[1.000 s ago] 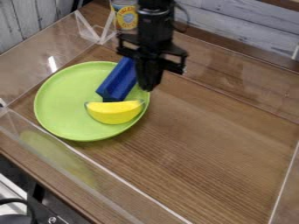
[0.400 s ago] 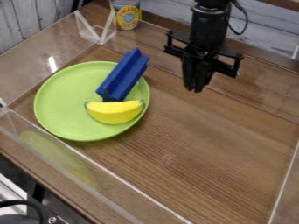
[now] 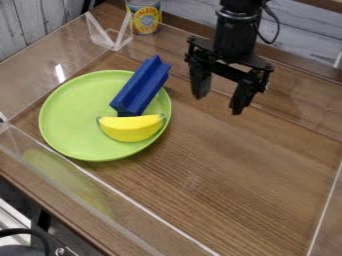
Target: Remove the banana from inside the green plate and put it on the table
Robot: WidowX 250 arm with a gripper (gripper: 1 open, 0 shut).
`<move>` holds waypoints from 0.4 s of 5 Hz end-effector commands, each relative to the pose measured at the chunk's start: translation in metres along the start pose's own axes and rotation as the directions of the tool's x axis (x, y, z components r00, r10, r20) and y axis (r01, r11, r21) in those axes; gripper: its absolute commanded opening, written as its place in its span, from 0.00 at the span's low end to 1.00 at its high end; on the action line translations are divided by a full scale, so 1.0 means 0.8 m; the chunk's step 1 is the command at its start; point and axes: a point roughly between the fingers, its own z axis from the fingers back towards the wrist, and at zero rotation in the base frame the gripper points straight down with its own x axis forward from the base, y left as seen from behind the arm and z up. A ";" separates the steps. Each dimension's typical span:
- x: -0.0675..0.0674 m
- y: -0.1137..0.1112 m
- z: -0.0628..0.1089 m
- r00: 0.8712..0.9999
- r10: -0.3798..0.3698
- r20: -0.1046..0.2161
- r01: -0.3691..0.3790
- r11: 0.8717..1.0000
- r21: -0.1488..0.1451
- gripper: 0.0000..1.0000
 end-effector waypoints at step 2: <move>0.006 0.017 0.013 1.000 -0.011 0.029 0.010 1.000 0.018 1.00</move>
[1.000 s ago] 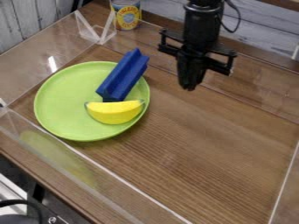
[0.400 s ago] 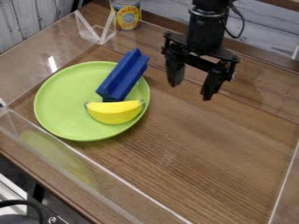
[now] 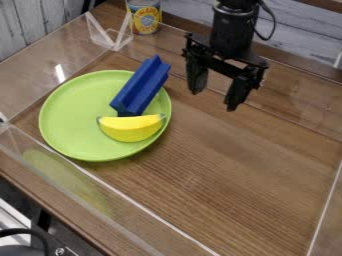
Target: Remove the banana from inside the green plate and put it on the table
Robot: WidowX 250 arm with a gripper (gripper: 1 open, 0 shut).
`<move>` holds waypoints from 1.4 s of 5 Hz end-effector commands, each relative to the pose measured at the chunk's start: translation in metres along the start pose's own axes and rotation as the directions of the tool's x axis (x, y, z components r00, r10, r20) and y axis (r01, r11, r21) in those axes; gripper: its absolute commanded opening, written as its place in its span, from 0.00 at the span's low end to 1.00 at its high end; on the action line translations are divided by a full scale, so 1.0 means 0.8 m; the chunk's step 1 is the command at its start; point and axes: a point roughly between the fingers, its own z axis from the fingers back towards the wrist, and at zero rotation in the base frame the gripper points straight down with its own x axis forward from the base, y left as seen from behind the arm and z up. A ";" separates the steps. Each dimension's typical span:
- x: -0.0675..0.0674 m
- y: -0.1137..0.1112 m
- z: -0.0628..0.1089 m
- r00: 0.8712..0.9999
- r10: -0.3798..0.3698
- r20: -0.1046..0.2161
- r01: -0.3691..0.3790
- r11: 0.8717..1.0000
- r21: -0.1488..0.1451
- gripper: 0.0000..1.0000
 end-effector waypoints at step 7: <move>-0.036 0.056 0.011 0.999 0.036 0.014 -0.037 0.999 0.039 1.00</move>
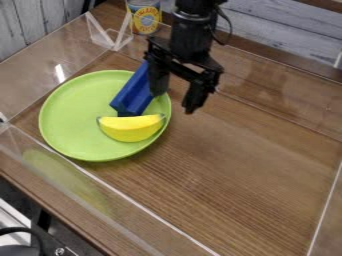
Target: Remove the banana from inside the green plate and put it on the table
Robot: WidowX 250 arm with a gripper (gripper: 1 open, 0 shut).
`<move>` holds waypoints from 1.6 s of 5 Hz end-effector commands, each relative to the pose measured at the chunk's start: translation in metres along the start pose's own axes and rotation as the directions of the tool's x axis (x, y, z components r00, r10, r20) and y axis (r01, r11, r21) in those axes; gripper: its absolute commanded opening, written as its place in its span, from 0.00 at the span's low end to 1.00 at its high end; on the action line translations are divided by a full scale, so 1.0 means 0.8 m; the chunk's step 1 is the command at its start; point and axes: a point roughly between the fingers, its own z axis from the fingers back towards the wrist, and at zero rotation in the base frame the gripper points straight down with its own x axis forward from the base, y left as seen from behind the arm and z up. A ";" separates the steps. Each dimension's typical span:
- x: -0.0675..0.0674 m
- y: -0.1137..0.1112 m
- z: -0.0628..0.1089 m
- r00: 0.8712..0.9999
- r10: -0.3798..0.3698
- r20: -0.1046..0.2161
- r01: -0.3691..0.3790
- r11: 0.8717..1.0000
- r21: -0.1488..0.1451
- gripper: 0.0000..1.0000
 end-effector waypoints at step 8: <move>-0.037 0.036 -0.010 0.999 0.048 0.017 -0.047 0.997 -0.069 1.00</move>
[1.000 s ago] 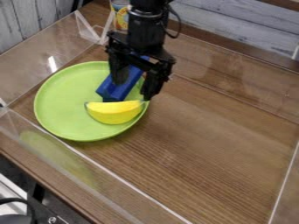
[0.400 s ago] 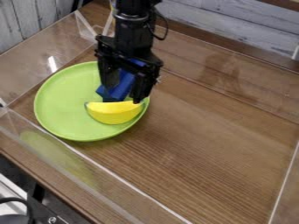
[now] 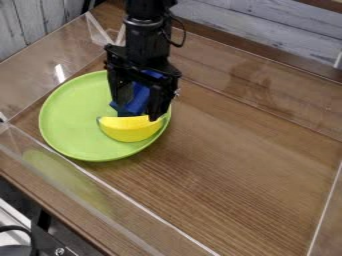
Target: Remove the banana from inside the green plate and put it on the table
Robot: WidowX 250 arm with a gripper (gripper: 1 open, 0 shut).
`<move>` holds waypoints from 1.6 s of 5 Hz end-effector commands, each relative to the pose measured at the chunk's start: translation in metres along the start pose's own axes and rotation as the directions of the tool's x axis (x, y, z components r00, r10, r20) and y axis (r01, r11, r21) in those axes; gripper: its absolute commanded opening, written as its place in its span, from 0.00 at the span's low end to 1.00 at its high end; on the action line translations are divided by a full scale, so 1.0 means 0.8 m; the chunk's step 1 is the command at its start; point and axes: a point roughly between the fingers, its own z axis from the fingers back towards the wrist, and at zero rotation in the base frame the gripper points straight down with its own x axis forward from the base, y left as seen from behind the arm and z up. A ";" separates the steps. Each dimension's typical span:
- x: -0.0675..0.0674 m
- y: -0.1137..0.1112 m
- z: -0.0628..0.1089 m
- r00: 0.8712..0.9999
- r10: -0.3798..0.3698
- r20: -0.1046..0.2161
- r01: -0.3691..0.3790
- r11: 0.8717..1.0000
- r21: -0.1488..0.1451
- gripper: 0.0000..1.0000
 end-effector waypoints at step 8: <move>0.014 0.021 0.000 0.999 0.031 -0.013 -0.032 0.997 -0.069 1.00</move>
